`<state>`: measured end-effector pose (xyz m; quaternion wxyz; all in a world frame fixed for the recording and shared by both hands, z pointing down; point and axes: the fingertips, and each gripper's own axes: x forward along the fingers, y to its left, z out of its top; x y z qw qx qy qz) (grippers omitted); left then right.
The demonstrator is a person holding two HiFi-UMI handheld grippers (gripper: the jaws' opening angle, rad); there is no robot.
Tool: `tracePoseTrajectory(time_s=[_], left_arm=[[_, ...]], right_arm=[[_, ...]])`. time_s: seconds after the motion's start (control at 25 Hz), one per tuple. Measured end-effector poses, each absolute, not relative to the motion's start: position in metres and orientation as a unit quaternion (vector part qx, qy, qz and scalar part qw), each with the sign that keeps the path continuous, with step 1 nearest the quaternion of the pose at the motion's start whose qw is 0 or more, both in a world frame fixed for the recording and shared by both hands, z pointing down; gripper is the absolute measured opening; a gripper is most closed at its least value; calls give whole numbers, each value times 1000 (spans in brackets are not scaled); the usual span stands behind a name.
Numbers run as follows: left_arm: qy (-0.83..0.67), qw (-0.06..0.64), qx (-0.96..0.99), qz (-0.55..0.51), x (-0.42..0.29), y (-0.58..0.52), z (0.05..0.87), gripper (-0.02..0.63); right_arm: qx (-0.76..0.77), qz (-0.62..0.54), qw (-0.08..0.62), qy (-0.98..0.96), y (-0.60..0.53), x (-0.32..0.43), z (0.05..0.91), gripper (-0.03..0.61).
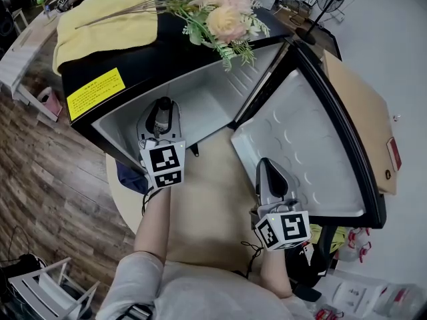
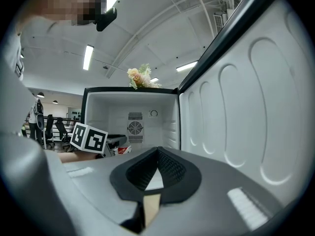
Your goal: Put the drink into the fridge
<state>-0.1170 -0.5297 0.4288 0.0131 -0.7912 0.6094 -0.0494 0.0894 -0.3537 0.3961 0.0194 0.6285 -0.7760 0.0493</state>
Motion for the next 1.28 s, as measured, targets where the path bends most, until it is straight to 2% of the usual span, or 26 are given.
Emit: tracePoseTrajectory(time_s=[1.12, 1.28], left_arm=[[611, -3, -791, -31, -123, -511, 427, 141], [620, 6, -784, -27, -127, -501, 418, 99]], right_arm=[[623, 44, 9, -781, -346, 81, 388, 9], [618, 42, 1, -785, -344, 78, 384, 9]])
